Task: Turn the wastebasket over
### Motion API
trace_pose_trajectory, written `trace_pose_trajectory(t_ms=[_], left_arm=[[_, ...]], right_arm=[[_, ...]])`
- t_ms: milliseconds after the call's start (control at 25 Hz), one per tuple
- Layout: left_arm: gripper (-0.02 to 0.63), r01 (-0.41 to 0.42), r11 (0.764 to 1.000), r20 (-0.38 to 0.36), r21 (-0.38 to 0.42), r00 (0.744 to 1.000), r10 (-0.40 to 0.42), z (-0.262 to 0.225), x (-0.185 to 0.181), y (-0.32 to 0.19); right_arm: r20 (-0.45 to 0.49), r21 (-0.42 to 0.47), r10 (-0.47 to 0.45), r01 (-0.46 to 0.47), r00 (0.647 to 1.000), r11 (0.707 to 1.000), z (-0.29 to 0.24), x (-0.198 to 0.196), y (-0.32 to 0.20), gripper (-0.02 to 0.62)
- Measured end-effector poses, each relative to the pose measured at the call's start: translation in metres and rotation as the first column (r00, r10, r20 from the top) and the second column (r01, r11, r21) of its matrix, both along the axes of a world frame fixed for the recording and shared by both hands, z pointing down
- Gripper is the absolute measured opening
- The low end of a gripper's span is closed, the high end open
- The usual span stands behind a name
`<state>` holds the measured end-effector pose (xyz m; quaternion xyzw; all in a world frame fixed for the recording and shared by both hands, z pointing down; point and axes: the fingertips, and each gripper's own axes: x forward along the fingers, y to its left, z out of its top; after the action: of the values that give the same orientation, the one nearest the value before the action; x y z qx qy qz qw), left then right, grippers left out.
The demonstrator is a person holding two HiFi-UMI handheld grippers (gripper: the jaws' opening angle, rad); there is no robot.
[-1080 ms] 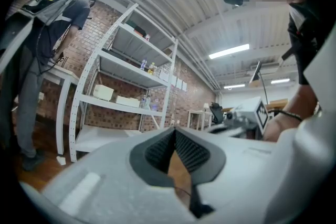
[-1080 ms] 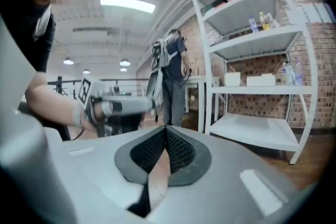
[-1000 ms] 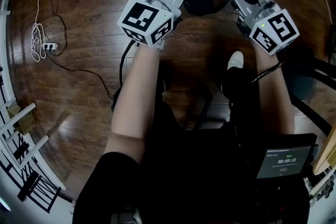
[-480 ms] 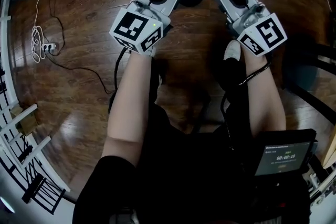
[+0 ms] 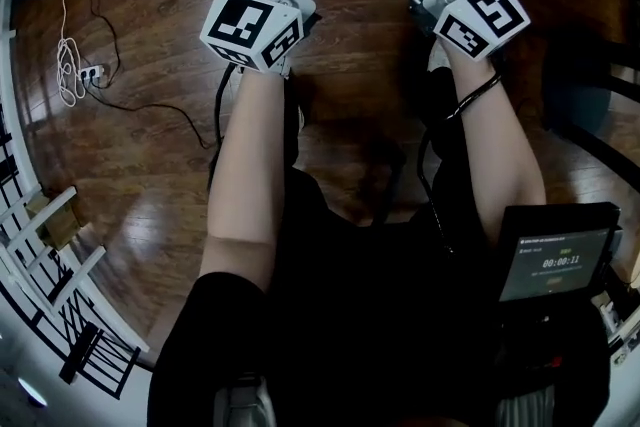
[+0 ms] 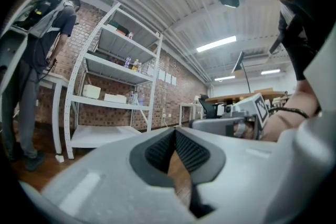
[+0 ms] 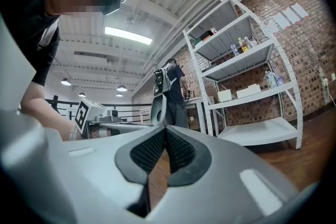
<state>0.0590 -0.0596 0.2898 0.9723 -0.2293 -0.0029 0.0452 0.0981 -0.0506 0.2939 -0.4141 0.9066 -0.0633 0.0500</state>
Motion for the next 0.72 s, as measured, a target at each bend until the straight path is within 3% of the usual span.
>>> trace_pose_trajectory(t_ms=[440, 720], left_arm=[[0.003, 0.015, 1.000, -0.001, -0.021, 1.000, -0.015, 0.006, -0.001, -0.002], [0.002, 0.009, 0.999, -0.013, -0.034, 1.000, -0.009, 0.009, -0.007, 0.000]], right_arm=[[0.040, -0.010, 0.007, -0.007, 0.999, 1.000, -0.001, -0.006, -0.007, 0.009], [-0.023, -0.001, 0.007, -0.007, 1.000, 1.000, 0.005, -0.001, 0.002, 0.009]])
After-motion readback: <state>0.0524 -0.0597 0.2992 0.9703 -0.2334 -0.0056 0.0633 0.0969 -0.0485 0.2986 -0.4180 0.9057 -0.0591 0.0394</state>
